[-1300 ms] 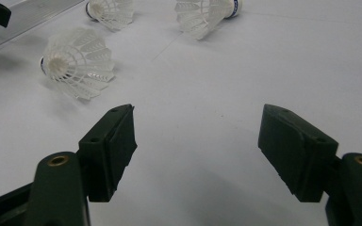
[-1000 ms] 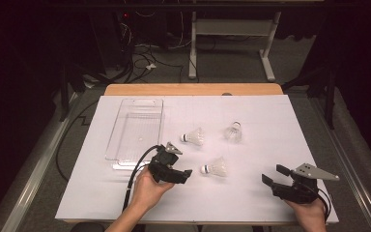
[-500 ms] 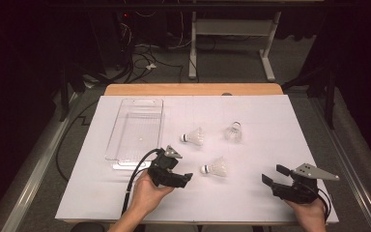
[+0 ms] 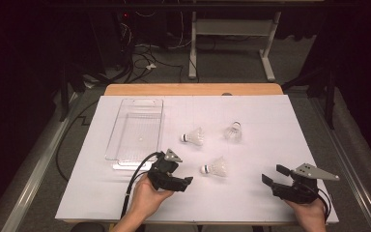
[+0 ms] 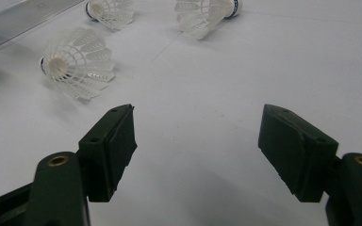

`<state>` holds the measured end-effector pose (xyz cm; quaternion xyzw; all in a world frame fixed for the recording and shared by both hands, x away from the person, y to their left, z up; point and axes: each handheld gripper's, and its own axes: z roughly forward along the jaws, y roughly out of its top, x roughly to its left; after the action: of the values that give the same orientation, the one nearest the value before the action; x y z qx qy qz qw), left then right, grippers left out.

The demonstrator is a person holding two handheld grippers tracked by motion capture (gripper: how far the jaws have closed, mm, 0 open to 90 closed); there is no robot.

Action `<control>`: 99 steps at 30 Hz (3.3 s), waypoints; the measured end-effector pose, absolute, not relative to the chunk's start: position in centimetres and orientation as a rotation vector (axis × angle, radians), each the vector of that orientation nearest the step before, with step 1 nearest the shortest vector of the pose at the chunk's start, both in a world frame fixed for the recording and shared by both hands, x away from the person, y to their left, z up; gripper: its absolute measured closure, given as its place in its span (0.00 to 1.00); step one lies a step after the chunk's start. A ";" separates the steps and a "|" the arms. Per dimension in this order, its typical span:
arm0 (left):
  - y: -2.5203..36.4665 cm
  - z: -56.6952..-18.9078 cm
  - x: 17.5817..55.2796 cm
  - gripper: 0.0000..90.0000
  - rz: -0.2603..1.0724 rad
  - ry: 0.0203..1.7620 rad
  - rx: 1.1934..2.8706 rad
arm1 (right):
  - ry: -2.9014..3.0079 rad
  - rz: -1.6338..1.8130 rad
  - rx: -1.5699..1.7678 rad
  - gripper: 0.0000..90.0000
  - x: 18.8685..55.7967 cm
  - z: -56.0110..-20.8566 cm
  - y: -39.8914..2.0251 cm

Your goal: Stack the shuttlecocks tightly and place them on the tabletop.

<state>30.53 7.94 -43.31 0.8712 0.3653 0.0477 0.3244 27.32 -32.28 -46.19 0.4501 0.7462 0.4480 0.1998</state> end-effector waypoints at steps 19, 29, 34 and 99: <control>8.7 -43.6 29.6 0.32 0.148 0.964 2.281 | 2.086 1.250 1.257 0.31 27.3 -46.2 -32.3; 9.3 -44.0 28.9 0.32 0.172 0.966 2.283 | 2.085 1.249 1.257 0.31 27.3 -46.2 -32.3; 9.9 -43.9 28.5 0.33 0.190 0.967 2.281 | 2.084 1.248 1.263 0.31 27.3 -46.2 -32.3; 17.0 -44.6 25.9 0.31 0.375 1.083 2.090 | 2.079 1.237 1.275 0.31 27.3 -46.2 -32.2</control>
<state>25.90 16.96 -44.59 0.8145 0.4221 0.1462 0.3701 27.34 -32.23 -46.24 0.4566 0.7445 0.4430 0.2022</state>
